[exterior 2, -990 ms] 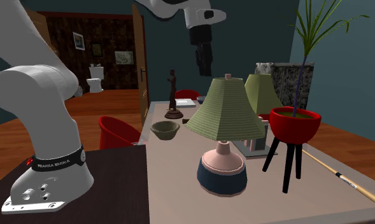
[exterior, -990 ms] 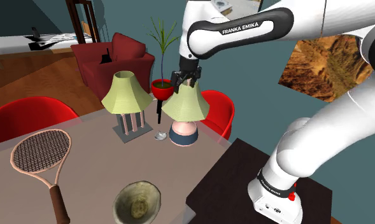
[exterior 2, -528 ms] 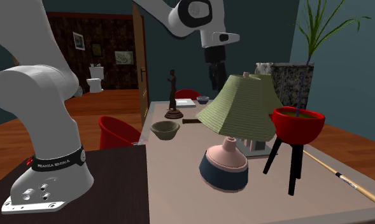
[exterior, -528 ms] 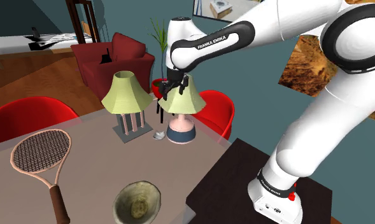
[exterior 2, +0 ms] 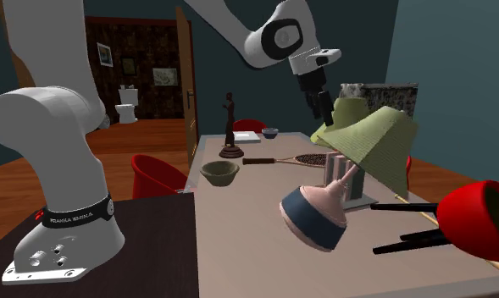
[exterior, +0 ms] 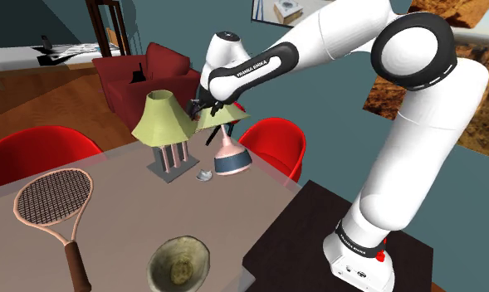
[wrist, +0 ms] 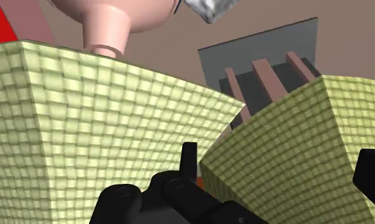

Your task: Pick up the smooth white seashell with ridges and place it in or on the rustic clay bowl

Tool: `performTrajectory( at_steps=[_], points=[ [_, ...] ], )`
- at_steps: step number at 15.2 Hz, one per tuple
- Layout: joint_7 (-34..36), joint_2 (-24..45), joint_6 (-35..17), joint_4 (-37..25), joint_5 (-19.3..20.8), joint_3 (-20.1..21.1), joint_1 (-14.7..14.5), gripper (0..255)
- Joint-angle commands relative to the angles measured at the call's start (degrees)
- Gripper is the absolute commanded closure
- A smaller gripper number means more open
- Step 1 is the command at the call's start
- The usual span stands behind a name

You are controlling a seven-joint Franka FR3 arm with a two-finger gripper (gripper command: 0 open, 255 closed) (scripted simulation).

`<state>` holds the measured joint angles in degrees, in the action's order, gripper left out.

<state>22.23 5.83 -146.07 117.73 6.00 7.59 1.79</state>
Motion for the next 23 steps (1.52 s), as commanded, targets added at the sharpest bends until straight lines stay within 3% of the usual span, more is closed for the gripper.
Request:
performTrajectory(
  at_steps=[1,8,13,20,23],
  points=[
    [2.4,1.1,2.0,0.0,2.9,0.0,-0.9,0],
    [18.5,10.3,1.2,-1.4,22.4,-2.3,-8.3,0],
    [27.7,18.1,2.6,-4.0,33.3,-5.5,-14.3,0],
    [36.8,30.2,6.0,-9.2,43.7,-9.8,-21.7,0],
    [37.6,32.6,5.5,-10.4,44.9,-10.5,-22.1,0]
  ],
)
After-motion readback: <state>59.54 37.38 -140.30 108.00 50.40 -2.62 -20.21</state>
